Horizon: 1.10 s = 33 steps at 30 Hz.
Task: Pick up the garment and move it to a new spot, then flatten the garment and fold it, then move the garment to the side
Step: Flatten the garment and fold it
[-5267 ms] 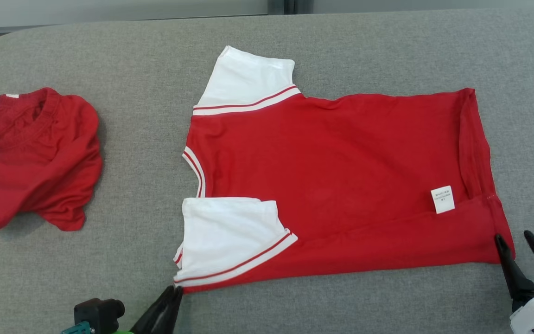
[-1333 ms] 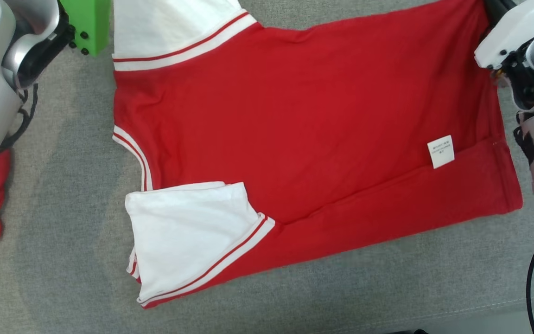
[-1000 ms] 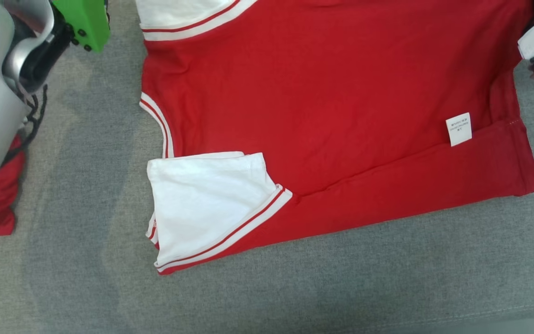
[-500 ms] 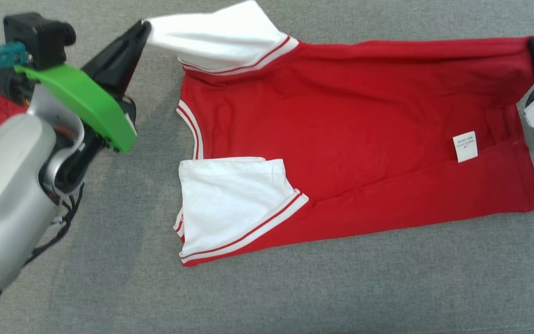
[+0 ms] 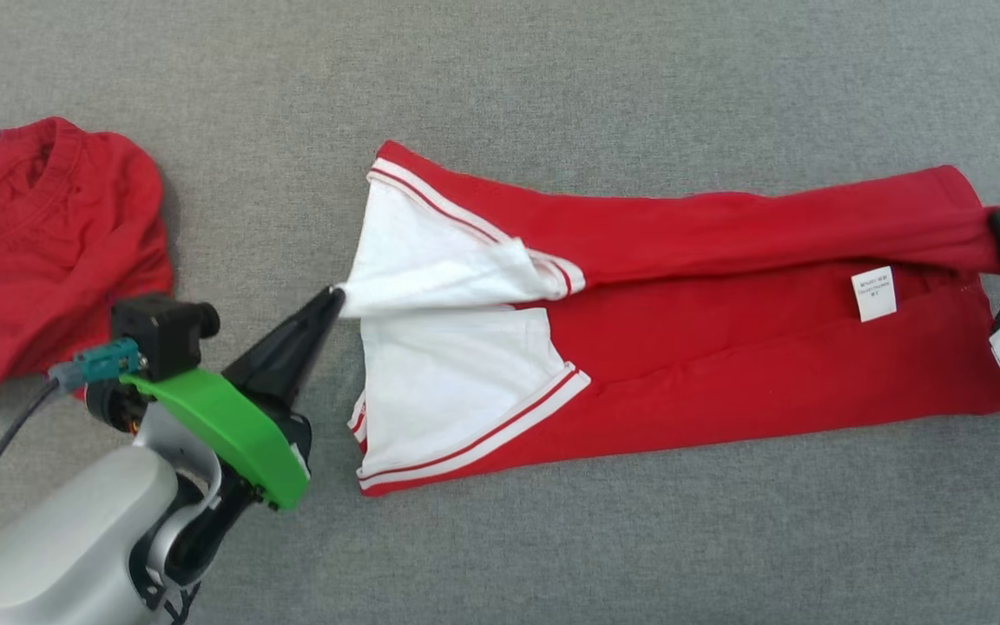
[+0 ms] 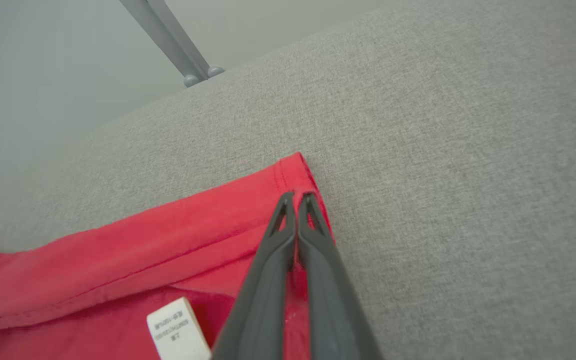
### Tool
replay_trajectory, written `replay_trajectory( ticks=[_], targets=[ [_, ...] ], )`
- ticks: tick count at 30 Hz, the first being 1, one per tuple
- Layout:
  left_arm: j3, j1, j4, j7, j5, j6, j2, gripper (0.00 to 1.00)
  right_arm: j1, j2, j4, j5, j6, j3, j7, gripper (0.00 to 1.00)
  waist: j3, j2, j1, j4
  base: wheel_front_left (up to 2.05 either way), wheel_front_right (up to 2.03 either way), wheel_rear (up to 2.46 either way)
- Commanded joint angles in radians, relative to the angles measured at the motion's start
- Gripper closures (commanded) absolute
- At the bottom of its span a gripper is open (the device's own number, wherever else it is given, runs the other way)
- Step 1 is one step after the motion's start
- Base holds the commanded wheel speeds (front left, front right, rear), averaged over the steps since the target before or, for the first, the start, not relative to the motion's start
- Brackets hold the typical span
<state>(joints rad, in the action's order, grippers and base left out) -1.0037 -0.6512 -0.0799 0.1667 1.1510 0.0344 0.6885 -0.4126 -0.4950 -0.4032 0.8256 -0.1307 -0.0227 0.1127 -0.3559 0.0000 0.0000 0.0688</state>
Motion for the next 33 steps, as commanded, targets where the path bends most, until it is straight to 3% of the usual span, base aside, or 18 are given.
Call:
replay_trajectory(
  ticks=[1,16,17,18,21,25,28,33],
  targets=[
    [-0.002,0.023,0.007,0.002,0.013,0.009,0.011,1.0,0.026,-0.003,0.008,0.004,0.0,0.002,-0.001,1.0,0.001,0.0,0.0,0.001,0.0,0.0,0.0],
    [-0.035,0.09,-0.017,-0.005,0.032,0.026,-0.014,1.0,0.098,0.027,0.003,-0.011,0.0,0.003,0.005,0.97,0.005,0.0,0.0,0.0,0.0,0.0,0.0],
    [-0.036,0.093,-0.022,-0.003,0.033,0.027,-0.018,0.92,0.099,0.03,0.002,-0.008,0.0,0.001,0.004,0.55,0.01,0.0,0.0,-0.001,0.0,0.0,0.0],
    [-0.035,0.096,-0.029,0.007,0.03,0.034,-0.023,0.02,0.101,0.033,0.002,-0.004,0.0,0.002,-0.006,0.0,0.018,0.0,0.0,-0.001,0.0,0.0,0.0],
    [-0.027,0.096,-0.04,0.054,-0.033,0.067,-0.029,0.0,0.115,0.036,0.014,0.005,0.0,0.01,-0.033,0.0,0.041,0.0,0.0,-0.004,0.0,0.0,0.0],
    [0.021,0.137,-0.036,0.095,-0.14,0.157,-0.066,0.0,0.175,0.037,0.044,0.007,0.0,0.024,-0.083,0.0,0.078,0.0,0.0,-0.003,0.0,0.0,0.0],
    [0.169,0.212,0.007,0.098,-0.227,0.215,-0.146,0.0,0.241,0.048,0.067,-0.019,0.0,0.033,-0.152,0.0,0.107,0.0,0.0,0.001,0.0,0.0,0.0],
    [0.398,0.399,0.055,0.098,-0.437,0.243,-0.285,0.0,0.323,0.105,0.07,-0.07,0.0,0.026,-0.259,0.0,0.157,0.0,0.0,-0.01,0.0,0.0,0.0]
  ],
)
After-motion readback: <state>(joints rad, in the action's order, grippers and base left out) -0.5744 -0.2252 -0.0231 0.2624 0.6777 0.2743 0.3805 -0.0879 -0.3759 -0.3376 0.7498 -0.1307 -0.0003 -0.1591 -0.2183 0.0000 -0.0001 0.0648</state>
